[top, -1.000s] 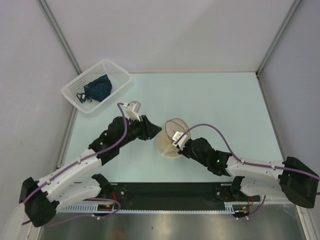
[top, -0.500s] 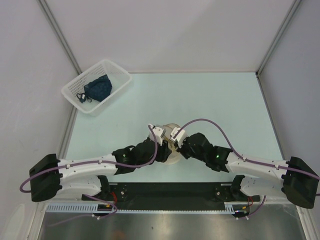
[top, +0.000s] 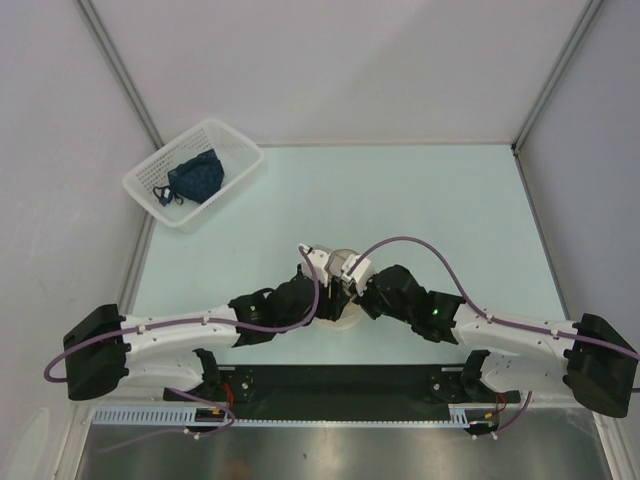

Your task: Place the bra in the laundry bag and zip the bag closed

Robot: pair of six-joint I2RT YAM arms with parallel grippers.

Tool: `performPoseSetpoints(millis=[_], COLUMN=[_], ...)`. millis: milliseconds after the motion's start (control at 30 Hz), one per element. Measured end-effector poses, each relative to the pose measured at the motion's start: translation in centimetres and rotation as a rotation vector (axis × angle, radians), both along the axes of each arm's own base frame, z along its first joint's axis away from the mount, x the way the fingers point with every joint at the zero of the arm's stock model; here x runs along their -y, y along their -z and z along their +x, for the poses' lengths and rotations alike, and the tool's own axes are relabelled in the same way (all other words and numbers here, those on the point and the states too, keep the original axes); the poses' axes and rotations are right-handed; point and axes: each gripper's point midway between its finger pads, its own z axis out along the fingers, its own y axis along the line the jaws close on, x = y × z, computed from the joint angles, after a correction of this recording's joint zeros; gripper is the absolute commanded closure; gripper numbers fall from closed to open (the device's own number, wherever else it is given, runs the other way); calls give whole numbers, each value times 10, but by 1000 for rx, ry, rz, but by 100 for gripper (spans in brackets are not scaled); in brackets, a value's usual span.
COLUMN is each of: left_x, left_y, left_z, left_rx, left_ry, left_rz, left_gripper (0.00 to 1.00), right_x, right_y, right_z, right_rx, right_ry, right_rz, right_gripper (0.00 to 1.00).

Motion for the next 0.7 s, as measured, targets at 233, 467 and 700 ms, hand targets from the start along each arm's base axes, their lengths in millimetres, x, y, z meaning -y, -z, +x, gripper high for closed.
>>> performPoseSetpoints(millis=[233, 467, 700], left_x=[10, -2, -21], left_y=[3, 1, 3], left_z=[8, 17, 31], left_rx=[-21, -6, 5], left_ry=[-29, -90, -133], left_rz=[41, 113, 169], left_gripper=[81, 100, 100], right_x=[-1, 2, 7], right_y=[-4, -3, -3], right_z=[1, -1, -1], right_rx=[-3, -4, 19], right_ry=[3, 2, -15], right_rz=[5, -15, -45], right_gripper=[100, 100, 100])
